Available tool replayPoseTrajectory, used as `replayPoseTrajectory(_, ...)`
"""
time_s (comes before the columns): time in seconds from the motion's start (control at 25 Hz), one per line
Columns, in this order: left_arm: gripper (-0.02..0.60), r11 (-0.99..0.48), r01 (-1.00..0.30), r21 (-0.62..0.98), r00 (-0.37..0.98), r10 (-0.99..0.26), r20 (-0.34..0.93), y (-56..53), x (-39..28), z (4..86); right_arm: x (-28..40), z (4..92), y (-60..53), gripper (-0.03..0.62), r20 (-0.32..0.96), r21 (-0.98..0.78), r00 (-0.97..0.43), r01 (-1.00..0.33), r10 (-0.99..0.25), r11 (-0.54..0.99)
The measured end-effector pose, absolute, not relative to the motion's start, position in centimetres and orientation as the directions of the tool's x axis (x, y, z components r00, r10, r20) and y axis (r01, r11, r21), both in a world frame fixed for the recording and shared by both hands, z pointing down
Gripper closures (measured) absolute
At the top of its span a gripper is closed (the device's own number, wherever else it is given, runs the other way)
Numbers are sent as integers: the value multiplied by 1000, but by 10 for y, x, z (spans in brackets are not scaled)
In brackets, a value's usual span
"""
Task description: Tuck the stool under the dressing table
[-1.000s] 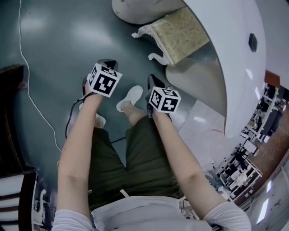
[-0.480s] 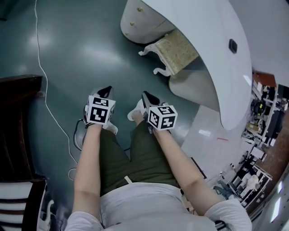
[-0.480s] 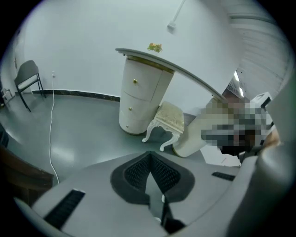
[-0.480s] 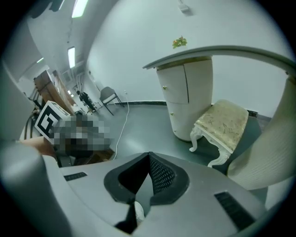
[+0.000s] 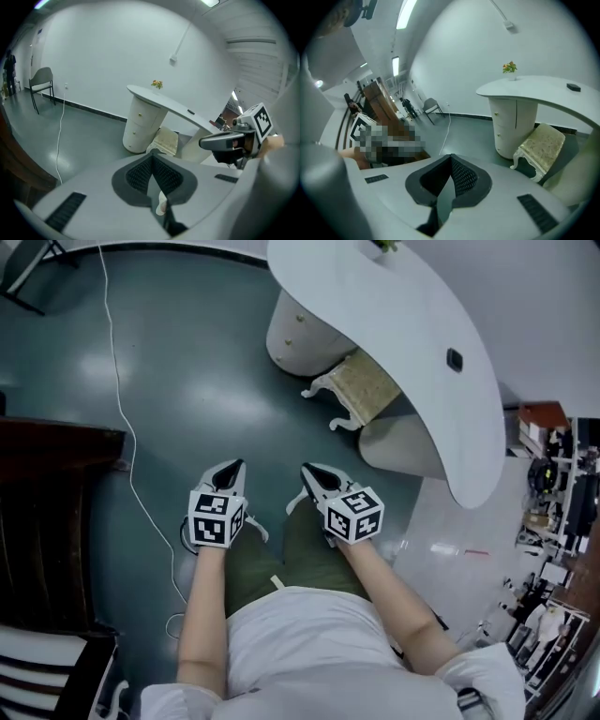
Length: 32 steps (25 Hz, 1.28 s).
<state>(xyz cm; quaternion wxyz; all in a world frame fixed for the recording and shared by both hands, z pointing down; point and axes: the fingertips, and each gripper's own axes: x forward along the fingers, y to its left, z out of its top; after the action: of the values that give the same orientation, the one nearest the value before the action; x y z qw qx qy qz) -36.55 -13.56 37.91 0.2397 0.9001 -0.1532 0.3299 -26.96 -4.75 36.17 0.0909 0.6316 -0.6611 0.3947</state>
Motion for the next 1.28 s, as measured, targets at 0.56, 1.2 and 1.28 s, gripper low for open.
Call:
replayPoseTrajectory(0.56, 578, -923, -335, 189, 858, -215, 467, -138, -412, 174, -329, 164, -64, 585, 417, -364, -273, -924, -867, 116)
replayPoseTrajectory(1.2, 580, -884, -440, 158, 873, -380, 306, -147, -499, 66, -379, 55, -78, 585, 226, -278, -347, -918, -910, 281)
replayPoseTrajectory(1.28, 578, -874, -460, 155, 865, -401, 301, -146, -509, 62, -384, 53, -79, 585, 224, -273, -352, -918, -909, 289)
